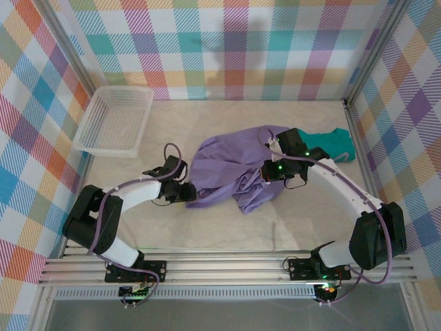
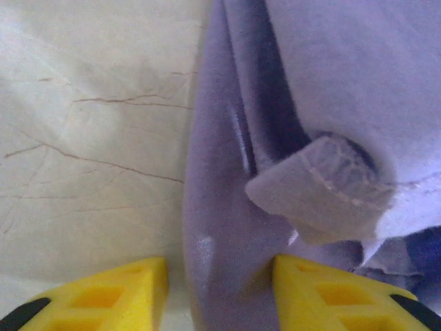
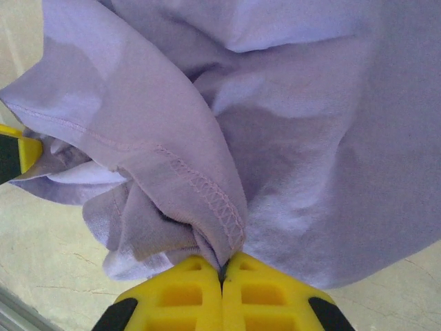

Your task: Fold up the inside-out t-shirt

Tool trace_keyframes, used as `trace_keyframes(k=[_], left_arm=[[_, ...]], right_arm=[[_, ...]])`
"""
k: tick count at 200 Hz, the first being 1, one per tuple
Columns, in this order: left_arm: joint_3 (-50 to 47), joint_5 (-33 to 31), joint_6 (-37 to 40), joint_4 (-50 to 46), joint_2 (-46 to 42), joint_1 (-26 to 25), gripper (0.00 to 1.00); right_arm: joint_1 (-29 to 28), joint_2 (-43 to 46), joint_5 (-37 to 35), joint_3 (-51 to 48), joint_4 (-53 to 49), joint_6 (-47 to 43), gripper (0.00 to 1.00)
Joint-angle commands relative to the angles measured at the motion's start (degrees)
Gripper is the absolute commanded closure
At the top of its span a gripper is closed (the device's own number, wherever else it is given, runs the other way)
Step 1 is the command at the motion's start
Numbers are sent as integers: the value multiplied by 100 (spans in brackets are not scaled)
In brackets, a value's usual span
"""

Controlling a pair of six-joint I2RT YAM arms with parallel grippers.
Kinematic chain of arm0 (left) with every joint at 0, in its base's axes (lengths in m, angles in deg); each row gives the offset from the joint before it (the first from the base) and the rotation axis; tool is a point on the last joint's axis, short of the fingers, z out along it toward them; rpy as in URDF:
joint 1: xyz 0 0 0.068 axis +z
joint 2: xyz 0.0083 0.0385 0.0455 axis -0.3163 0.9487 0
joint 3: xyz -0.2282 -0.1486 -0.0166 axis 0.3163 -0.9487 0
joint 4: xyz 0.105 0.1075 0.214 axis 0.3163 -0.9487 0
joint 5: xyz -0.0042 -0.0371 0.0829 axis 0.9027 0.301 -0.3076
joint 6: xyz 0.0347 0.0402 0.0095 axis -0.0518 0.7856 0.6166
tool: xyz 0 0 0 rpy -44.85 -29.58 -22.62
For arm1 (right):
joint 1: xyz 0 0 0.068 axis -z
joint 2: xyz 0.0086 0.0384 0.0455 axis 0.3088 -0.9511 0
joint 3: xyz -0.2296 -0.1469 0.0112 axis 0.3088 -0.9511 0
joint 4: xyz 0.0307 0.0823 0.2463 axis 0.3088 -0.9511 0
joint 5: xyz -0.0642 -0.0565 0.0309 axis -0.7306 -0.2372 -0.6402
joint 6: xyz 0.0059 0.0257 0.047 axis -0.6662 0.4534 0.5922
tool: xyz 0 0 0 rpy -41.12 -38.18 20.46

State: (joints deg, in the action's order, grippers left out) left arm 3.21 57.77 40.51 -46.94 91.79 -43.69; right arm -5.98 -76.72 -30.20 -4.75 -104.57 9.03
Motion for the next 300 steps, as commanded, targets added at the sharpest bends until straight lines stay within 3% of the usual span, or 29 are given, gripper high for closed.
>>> trace_keyframes(k=[1,32,68,86,142,181,208,234,266,300], left_arm=[[138,32,56,668,237,-52,64],[177,-195,-35,1060,-132,-45,100],[461,-535,-596,1450,-2354,99,100],[1081,-677,-751,1506,-3204,92,100],[3358,-1262,-240,452,-3655,39,100],[3807,-1885,32,-461,-3356,39,100],[3582,-2538,141,-637,-2773,119,100],[3944,-2368,193,-400,-1839,588,100],[5780,-1778,233,-164,-526,1265,100],[8446,-1418,477,-517,443,1348,100]], right_arm=[[15,-91,116,-17,106,34,100],[40,-45,-251,247,71,-78,100],[216,597,-969,1349,268,-302,100],[217,959,-1067,1967,514,-542,100],[217,1409,-812,3865,292,-1041,100],[217,1445,-649,4098,-118,-1013,100],[217,1060,-1152,3678,-266,-1065,100],[267,270,-1814,3818,161,-1230,100],[528,-1091,-1801,5668,631,-1350,100],[578,-2210,-1693,8269,416,-1636,100]])
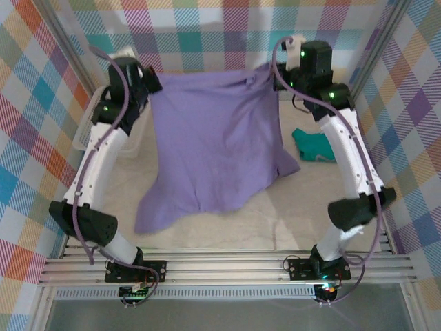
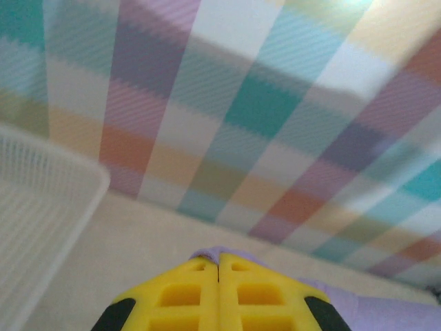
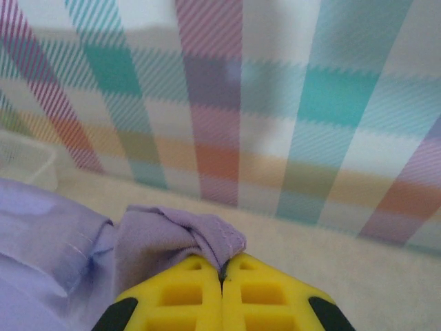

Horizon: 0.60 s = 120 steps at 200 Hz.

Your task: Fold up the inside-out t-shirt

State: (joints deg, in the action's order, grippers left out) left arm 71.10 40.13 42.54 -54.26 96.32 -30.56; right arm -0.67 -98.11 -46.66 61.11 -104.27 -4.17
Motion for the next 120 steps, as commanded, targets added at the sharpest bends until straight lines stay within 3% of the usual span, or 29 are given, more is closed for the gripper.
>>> trace_keyframes(k=[1,22,47,71,97,120], left_arm=[[1719,361,280,199,14,34,100],[2538,687,312,-169,238,26,100],[2102,1004,380,-547,-113,0,100],[88,1157,231,-386,-1206,-60,100],[-2677,1412,-238,140,-2731,-377,100],[-4664,1258,-497,-163,-3832,-981,100]], right_arm=[[46,-83,-29,1737,376,-321,100],[47,-278,229,2387,293,-354,100],[46,29,563,1954,116,-354,100],[48,661,934,685,-168,-134,100],[51,1968,1100,-2151,128,506,100],[46,2994,762,-4290,-45,879,97]])
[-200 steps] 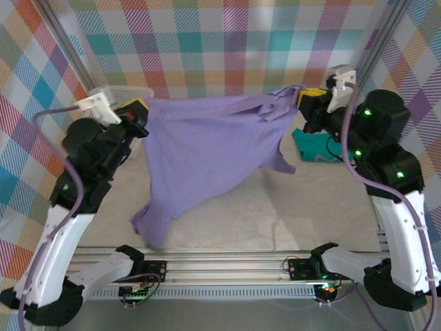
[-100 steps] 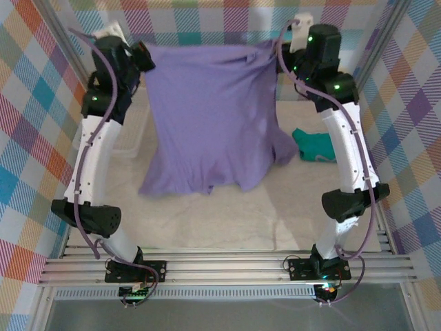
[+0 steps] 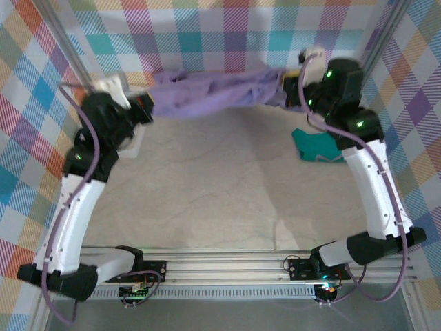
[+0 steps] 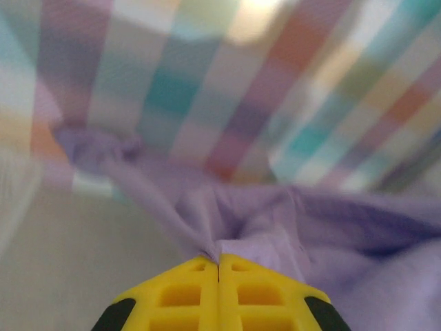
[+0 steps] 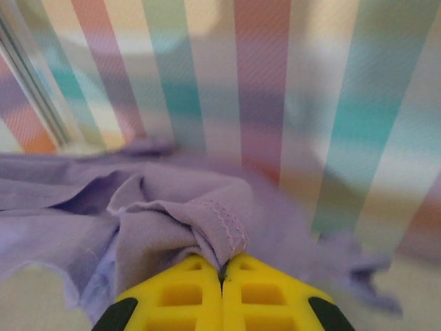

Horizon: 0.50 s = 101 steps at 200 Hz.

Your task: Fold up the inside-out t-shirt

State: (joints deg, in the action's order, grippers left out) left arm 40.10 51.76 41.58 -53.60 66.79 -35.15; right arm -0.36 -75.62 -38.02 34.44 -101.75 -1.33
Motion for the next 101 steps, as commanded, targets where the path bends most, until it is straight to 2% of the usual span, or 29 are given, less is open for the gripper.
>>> trace_keyframes(k=[1,15,26,40,52,73,101], left_arm=[[-1647,85,-423,-236,-913,-550,100],[-2833,-2,-875,-143,-1358,-824,92],[-3589,22,-1100,50,-1495,-987,77],[-4049,-197,-1132,56,-1416,-1179,64],[-4087,-593,-924,11,-1221,-1401,52],[-3843,-1234,-413,149,-670,-2037,41],[-3380,-1049,638,1198,595,-3183,36]], right_arm=[[16,782,-114,-1734,-302,607,97],[16,1197,-356,-2928,-278,921,92],[15,1293,-225,-3695,-163,1107,88],[17,1138,-186,-4187,-116,1210,74],[18,982,-229,-4349,-117,1197,68],[9,859,7,-4444,-9,1220,60],[7,689,343,-4490,78,1246,54]])
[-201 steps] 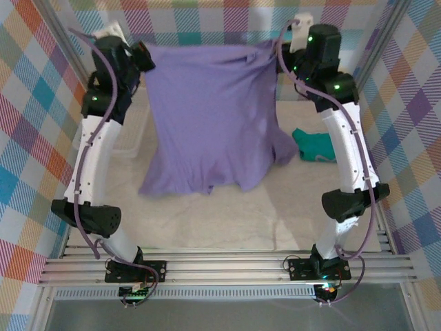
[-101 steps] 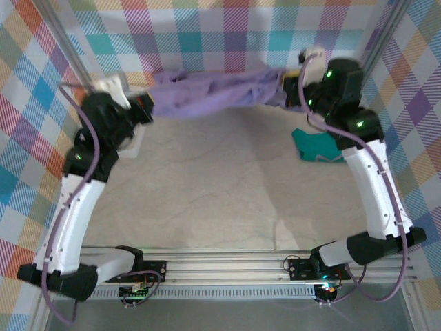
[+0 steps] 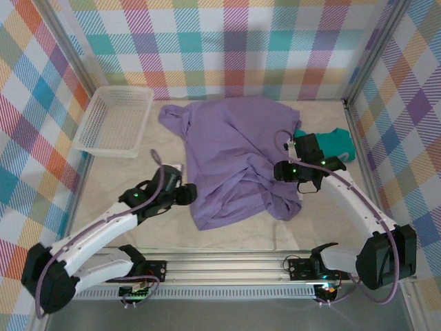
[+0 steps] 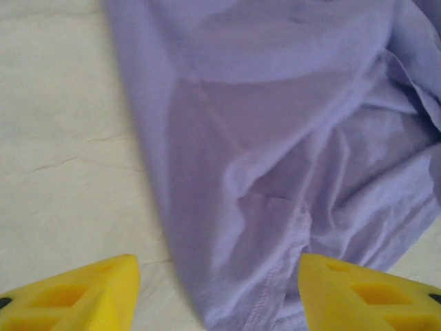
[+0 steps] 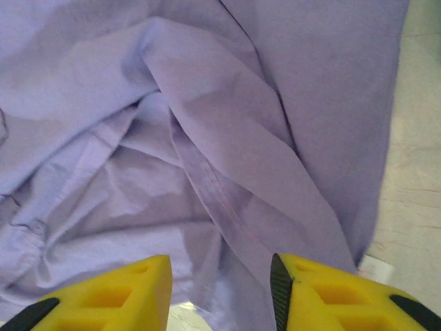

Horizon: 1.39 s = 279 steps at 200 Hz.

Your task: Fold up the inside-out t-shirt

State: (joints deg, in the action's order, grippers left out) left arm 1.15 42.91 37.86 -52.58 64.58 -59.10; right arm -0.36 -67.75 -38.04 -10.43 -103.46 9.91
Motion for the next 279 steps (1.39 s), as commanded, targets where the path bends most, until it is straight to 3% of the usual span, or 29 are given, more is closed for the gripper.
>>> trace_keyframes(k=[1,22,40,52,95,124,191,225,266,279], left_arm=[[540,-147,1053,1126,875,-830,36],[1150,21,1923,1287,2042,-1526,36],[1602,84,2312,1354,2933,-1673,36],[1919,-283,2356,1306,3402,-1599,37],[3066,-190,2512,956,4665,-963,43],[3797,-224,2742,616,5343,-856,46],[4647,-359,2958,231,6110,-579,48],[4829,-148,2985,158,6278,-535,67],[4877,17,2906,109,5952,-492,98],[4794,151,2772,81,5607,-452,100]], right_arm=[[7,-99,338,-3,245,121,54],[60,-46,164,-61,288,68,52],[280,4,258,-105,361,115,51],[440,72,371,-172,484,184,51],[550,105,419,-213,554,116,49],[547,58,501,-246,582,80,49],[552,7,778,-307,618,110,48],[553,-21,858,-343,657,128,47],[544,-2,1019,-329,616,140,47],[537,76,1299,-364,579,30,47]])
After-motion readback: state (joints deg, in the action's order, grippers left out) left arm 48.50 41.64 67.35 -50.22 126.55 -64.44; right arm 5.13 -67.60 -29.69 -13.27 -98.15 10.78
